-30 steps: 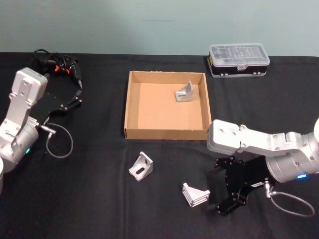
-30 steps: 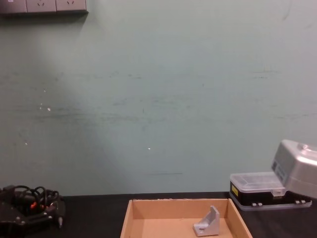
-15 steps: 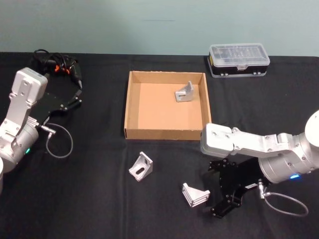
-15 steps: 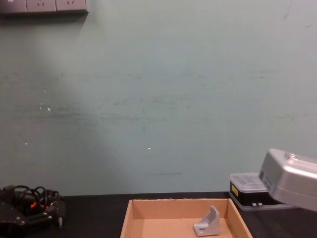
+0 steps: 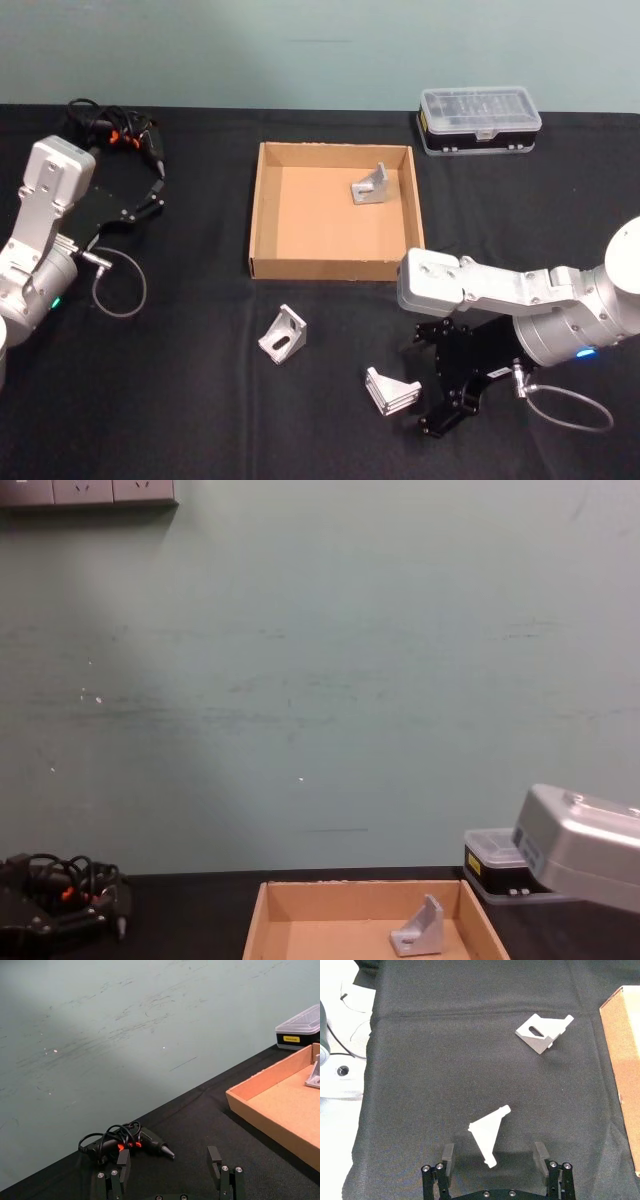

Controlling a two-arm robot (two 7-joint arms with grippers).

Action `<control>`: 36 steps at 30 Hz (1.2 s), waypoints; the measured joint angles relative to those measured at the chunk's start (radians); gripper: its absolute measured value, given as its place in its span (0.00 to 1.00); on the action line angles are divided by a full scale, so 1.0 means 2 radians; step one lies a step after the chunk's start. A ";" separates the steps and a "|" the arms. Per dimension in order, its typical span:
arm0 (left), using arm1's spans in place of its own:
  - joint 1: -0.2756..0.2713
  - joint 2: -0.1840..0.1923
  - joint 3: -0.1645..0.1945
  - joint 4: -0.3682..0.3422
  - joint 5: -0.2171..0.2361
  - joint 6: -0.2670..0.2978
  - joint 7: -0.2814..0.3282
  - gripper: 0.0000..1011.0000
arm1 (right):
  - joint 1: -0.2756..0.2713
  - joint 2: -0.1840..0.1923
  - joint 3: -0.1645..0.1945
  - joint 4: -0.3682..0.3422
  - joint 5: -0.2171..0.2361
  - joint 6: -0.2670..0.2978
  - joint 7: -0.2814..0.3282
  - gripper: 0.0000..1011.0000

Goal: Use one hand to pick up the angle iron from the table and place it into the box.

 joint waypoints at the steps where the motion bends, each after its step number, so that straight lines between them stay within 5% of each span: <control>1: 0.000 0.000 0.000 0.000 0.000 0.000 0.000 0.99 | 0.000 0.000 -0.001 0.000 0.000 0.000 0.000 0.99; 12: 0.000 0.000 0.000 0.000 0.000 0.000 0.000 0.99 | 0.003 -0.002 -0.006 0.004 0.000 0.001 0.000 0.92; 36: 0.000 0.000 0.000 0.000 0.000 0.000 0.000 0.99 | 0.002 -0.008 -0.005 0.008 0.005 -0.003 -0.007 0.17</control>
